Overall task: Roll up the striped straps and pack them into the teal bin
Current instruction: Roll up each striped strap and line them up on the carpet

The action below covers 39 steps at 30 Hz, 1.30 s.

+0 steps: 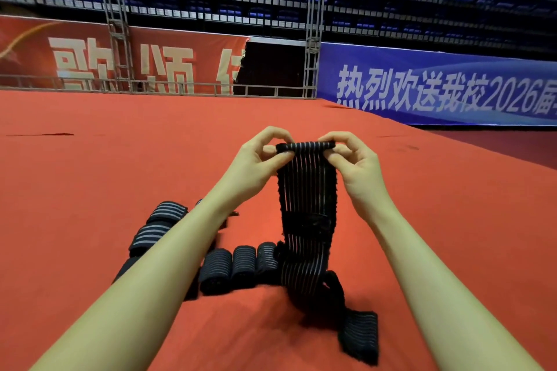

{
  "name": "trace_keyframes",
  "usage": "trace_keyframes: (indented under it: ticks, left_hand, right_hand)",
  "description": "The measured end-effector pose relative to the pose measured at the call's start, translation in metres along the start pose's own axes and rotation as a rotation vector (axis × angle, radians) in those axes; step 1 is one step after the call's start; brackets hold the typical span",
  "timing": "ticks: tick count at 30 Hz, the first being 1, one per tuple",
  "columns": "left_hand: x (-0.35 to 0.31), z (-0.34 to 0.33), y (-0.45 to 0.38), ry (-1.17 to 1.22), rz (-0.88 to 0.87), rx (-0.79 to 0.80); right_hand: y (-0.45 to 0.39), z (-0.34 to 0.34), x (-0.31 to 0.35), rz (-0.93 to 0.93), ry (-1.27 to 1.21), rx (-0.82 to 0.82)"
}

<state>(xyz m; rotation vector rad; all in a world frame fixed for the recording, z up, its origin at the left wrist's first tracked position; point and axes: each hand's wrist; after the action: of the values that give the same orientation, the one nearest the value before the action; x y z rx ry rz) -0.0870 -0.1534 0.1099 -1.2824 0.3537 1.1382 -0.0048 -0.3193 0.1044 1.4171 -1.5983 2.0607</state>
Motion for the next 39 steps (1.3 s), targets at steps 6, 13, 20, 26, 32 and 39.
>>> trace_keyframes:
  ticks: [6,13,20,26,32,39]
  left_hand:
    - [-0.023,0.001,-0.014,0.135,-0.060,-0.001]
    - [-0.037,-0.007,-0.022,0.151,-0.083,-0.055]
    - [-0.045,-0.015,-0.024,-0.058,-0.040,-0.046]
    - [-0.031,-0.020,-0.016,-0.077,0.003,0.034]
    - [-0.018,-0.021,-0.004,0.018,0.030,0.039]
    - [-0.008,-0.023,0.014,0.142,0.098,-0.043]
  right_hand:
    - [-0.017,0.007,0.024,0.058,-0.015,-0.064]
    - [-0.015,0.020,0.036,0.107,-0.061,-0.021]
    - [-0.009,0.028,0.034,0.069,-0.031,-0.048]
    - [0.003,0.035,0.020,-0.009,0.035,0.079]
    - [0.009,0.031,0.008,-0.071,-0.078,0.015]
    - [0.016,0.028,-0.006,-0.159,-0.137,0.037]
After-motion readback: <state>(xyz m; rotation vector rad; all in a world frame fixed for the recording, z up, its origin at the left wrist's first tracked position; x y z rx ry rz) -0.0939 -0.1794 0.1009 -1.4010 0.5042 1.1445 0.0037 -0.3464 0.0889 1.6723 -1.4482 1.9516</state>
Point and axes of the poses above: each hand's wrist, its own y-axis away from the middle knuckle, its own z-axis out of the back of the hand, x = y × z, and after that the axes turned 6 degrees about -y, right-handed
